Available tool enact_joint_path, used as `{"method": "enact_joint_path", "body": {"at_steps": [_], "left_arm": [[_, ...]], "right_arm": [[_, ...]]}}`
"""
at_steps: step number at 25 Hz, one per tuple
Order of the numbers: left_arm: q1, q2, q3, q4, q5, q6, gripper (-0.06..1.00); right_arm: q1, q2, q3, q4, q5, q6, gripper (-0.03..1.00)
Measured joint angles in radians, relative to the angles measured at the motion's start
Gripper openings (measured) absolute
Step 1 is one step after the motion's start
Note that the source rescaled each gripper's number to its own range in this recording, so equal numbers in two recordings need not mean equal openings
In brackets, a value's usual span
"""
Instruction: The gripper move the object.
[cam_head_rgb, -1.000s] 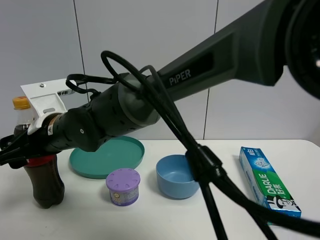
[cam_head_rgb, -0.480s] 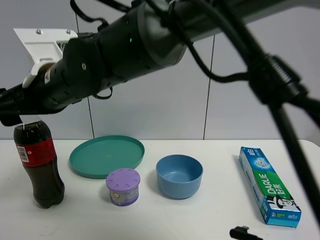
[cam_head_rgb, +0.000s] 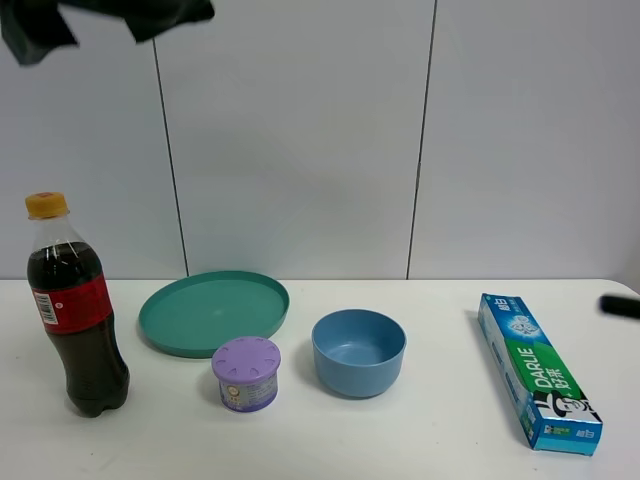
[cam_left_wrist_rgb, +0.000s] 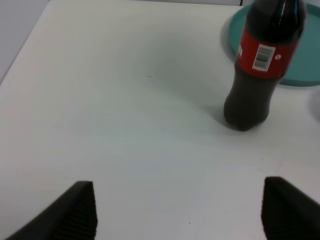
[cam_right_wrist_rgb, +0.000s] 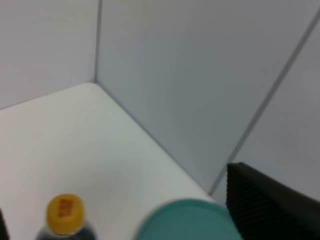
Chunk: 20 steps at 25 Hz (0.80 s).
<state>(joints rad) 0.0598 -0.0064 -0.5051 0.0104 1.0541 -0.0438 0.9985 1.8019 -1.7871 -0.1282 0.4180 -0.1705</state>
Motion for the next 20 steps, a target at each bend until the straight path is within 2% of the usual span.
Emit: {"method": "enact_joint_path", "body": {"at_steps": [6, 13, 20], "left_arm": [[0.0, 0.0, 0.0, 0.0, 0.0, 0.002, 1.0], [0.0, 0.0, 0.0, 0.0, 0.0, 0.002, 1.0], [0.0, 0.0, 0.0, 0.0, 0.0, 0.002, 1.0]], "right_arm": [[-0.009, -0.164, 0.0, -0.154, 0.192, 0.007, 0.6], [-0.03, -0.309, 0.0, -0.434, 0.469, 0.1, 0.6], [-0.083, -0.468, 0.027, -0.469, 0.662, 0.15, 0.6]]}}
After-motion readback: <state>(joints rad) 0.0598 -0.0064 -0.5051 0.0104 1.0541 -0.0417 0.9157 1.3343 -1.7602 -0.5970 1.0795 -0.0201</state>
